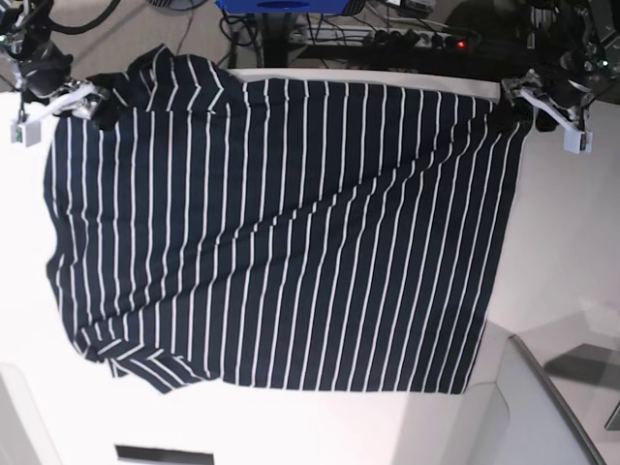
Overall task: Layout the t-shirt on the table in an organized manner, then fold the t-shirt properly
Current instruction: 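Hold both edge corners and tug them apart to tension the shirt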
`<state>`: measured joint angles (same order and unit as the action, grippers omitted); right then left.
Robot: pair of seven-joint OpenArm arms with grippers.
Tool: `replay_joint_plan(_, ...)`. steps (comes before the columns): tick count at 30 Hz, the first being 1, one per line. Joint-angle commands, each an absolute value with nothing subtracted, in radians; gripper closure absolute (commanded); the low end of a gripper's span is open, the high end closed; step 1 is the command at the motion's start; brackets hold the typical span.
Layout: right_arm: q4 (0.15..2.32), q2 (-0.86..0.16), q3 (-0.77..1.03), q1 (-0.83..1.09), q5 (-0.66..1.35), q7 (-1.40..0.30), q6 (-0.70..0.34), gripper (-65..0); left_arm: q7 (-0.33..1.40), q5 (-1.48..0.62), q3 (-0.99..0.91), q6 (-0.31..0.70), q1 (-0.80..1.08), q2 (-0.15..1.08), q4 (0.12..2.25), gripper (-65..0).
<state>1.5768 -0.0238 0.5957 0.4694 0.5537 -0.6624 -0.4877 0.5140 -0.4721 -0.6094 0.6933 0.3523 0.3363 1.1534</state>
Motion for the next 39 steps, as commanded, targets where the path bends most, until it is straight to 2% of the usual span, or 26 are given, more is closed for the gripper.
replay_joint_plan(1,1.589,-0.035,0.602,0.475,0.568,-0.648,-0.493,-52.4,0.532,-0.464,-0.607,0.698,0.357,0.354,1.142,-57.3)
replay_joint_plan(6,1.589,-0.035,0.604,0.476,0.568,-0.648,-0.493,-52.4,0.530,-0.464,-0.601,0.698,0.351,0.352,1.099,-57.1)
replay_joint_plan(11,1.589,-0.035,0.604,0.475,0.568,-0.645,-0.493,-52.4,0.530,-0.463,-0.510,0.698,0.360,0.348,1.093,-56.9)
replay_joint_plan(16,1.589,-0.033,0.615,0.473,0.572,-0.641,-0.493,-52.4,0.530,-0.460,-0.467,0.698,0.358,0.305,1.073,-56.9)
replay_joint_plan(20,1.575,0.002,0.730,0.447,0.578,-0.641,-0.501,-53.0,0.530,-0.460,-0.469,0.698,0.354,0.295,1.047,-56.3)
replay_joint_plan(22,1.537,0.007,0.791,0.421,0.578,-0.644,-0.503,-53.0,0.530,-0.460,-0.469,0.698,0.352,0.300,1.038,-49.5)
replay_joint_plan(24,1.477,0.005,0.834,0.397,0.576,-0.647,-0.522,-53.1,0.530,-0.460,-0.473,0.698,0.352,0.300,1.036,-36.5)
replay_joint_plan(27,1.389,-0.008,0.866,0.372,0.568,-0.650,-0.627,-53.1,0.530,-0.460,-0.475,0.698,0.352,0.302,1.036,-13.3)
replay_joint_plan(29,1.351,-0.019,0.868,0.369,0.568,-0.651,-0.657,-52.7,0.530,-0.460,-0.475,0.698,0.351,0.302,1.036,-0.7)
replay_joint_plan(39,1.353,-0.008,0.868,0.374,0.570,-0.786,-0.698,-52.2,0.530,-0.460,-0.475,0.698,0.351,0.302,1.041,0.0)
